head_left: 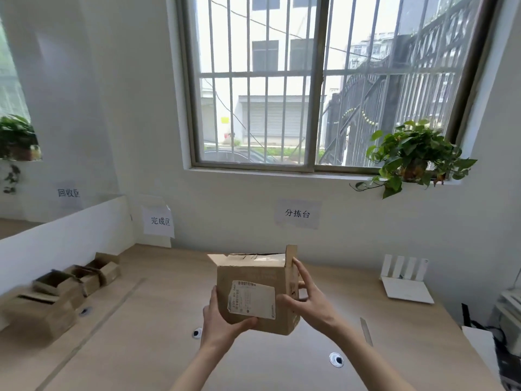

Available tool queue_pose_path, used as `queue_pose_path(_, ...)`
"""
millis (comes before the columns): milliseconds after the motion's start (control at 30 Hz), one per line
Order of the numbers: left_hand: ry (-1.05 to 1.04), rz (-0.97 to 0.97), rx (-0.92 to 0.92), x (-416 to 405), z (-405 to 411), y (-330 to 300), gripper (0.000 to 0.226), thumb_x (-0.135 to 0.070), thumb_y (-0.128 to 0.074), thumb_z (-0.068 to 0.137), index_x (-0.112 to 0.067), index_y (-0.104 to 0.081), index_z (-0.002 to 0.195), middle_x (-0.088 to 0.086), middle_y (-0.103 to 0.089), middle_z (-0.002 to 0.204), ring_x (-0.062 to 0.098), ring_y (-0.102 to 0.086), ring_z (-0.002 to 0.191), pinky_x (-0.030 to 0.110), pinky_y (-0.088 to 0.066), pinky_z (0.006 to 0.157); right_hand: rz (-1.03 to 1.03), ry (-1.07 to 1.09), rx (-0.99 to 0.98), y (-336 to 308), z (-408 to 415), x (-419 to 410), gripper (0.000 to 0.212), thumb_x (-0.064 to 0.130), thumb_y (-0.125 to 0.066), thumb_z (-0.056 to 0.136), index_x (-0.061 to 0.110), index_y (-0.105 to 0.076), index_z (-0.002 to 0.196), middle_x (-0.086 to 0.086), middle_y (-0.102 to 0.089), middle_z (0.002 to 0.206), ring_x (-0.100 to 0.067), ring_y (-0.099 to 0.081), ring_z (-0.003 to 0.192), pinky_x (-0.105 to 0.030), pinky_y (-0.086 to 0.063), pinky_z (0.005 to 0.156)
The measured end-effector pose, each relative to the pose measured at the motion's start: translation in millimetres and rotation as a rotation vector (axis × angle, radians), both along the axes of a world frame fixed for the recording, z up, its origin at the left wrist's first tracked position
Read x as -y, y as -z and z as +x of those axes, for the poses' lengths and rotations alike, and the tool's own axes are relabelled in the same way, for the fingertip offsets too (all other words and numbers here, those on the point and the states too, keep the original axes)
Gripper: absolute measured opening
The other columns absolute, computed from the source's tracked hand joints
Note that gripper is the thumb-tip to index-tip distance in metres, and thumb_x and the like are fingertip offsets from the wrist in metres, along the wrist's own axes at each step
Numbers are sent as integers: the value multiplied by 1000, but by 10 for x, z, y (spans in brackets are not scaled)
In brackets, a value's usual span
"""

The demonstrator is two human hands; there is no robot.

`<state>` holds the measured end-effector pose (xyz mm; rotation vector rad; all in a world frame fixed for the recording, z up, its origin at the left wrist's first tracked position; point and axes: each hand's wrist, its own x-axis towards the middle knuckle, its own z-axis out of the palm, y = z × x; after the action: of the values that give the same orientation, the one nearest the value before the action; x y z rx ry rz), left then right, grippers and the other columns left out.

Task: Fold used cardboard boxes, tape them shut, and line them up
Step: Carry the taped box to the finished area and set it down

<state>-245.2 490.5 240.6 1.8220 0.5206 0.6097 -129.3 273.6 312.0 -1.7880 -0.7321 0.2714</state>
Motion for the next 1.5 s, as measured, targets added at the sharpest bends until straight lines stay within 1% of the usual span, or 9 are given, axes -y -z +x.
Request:
queue_pose_path(133, -27, -36, -20, -386, -434, -94, 120, -68, -94, 38, -50, -34, 140, -3, -55, 125, 15, -58, 118, 43, -53, 99, 13, -1, 21, -55, -363, -399, 97, 47, -84, 74, 61, -23, 147, 2, -58, 117, -7, -73, 83, -15, -54, 69)
queue_pose_path(233, -101, -49, -97, -731, -882, -127, 146, -82, -83, 36, -35, -15, 157, 2, -42, 141, 24, -49, 130, 45, -47, 106, 2, -3, 44, -14, -679, -757, 91, 31, -83, 84, 58, -23, 147, 6, -60, 115, -6, -73, 84, -12, -52, 66)
queue_pose_path(300, -157, 9, -162, -986, -1239, -117, 143, -85, -77, 41, -31, -14, 158, 4, -40, 143, 26, -47, 132, 46, -44, 106, -16, -6, 64, 58, -878, -1031, 92, 31, -83, 83, 60, -23, 147, 8, -63, 115, -3, -72, 87, -11, -51, 67)
queue_pose_path(400, -240, 106, -290, -1415, -1786, -55, 120, -68, -79, 62, -28, -19, 158, 5, -41, 145, 26, -47, 132, 44, -43, 105, -56, -10, 100, 187, -1210, -1515, 93, 44, -83, 79, 70, -19, 143, 10, -63, 121, -5, -71, 95, -17, -55, 75)
queue_pose_path(533, -330, 194, -389, -2000, -2390, -2, 105, -62, -76, 72, -28, -24, 156, 0, -37, 154, 22, -43, 137, 38, -42, 104, -91, -56, 149, 365, -1620, -2240, 98, 64, -77, 69, 72, -14, 144, 6, -55, 126, -16, -64, 109, -43, -57, 93)
queue_pose_path(667, -418, 186, -418, -2558, -2881, 84, 99, -59, -76, 76, -29, -25, 156, -1, -37, 154, 20, -43, 138, 38, -42, 103, -105, -144, 181, 447, -2004, -2967, 97, 57, -77, 76, 68, -13, 147, 2, -50, 130, -13, -57, 110, -37, -53, 98)
queue_pose_path(867, -501, 177, -530, -3453, -3312, 353, 97, -71, -66, 76, -35, -24, 155, -7, -39, 152, 17, -45, 135, 37, -43, 92, -144, -254, 204, 796, -2256, -4105, 96, 58, -73, 79, 70, -5, 146, 6, -47, 126, -12, -58, 99, -33, -54, 85)
queue_pose_path(1333, -495, 310, -715, -5915, -3390, 730, 83, -67, -62, 84, -40, -26, 154, -16, -25, 161, 14, -35, 144, 40, -41, 109, -148, -367, 147, 1527, -2251, -6842, 94, 58, -76, 80, 71, -9, 145, 0, -39, 130, -7, -52, 99, -29, -53, 92)
queue_pose_path(1500, -457, 240, -723, -6557, -3510, 999, 83, -62, -64, 85, -37, -26, 155, -14, -24, 162, 13, -30, 146, 41, -36, 114, -202, -383, 178, 1729, -2338, -7519, 96, 58, -75, 80, 69, -6, 146, 3, -37, 133, -9, -48, 101, -28, -53, 90)
